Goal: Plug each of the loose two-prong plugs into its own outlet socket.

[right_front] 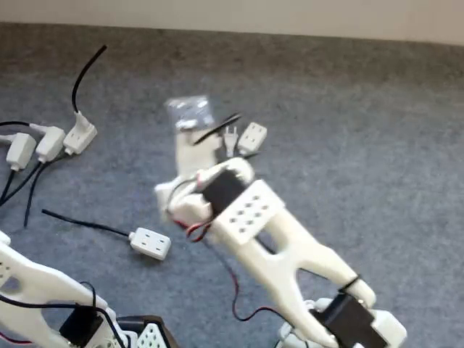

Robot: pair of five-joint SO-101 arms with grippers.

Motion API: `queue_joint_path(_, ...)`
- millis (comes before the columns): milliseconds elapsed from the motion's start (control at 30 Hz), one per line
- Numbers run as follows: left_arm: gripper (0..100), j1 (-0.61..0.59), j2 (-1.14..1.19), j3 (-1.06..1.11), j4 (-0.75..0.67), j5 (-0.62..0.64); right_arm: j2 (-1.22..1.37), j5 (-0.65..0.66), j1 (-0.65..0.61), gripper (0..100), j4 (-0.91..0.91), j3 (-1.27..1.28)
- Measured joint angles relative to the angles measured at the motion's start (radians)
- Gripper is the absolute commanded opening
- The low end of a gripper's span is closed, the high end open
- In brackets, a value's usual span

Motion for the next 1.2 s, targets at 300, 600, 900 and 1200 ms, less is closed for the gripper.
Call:
queue_joint_path(300, 45, -0.017, 0.061, -0.075, 0.0, 0.0, 0.186, -0.086, -0.051, 0.5, -0.064, 0.0)
queue_joint_path(600, 45, -0.037, 0.103, -0.092, 0.0, 0.0, 0.187, -0.137, -0.087, 0.5, -0.097, 0.008)
queue_joint_path(900, 45, -0.037, 0.114, -0.092, -0.021, 0.0, 0.187, -0.232, -0.087, 0.5, -0.1, 0.046)
queue_joint_path(1200, 45, -0.038, 0.114, -0.092, -0.021, 0.0, 0.187, -0.276, -0.087, 0.5, -0.1, 0.046)
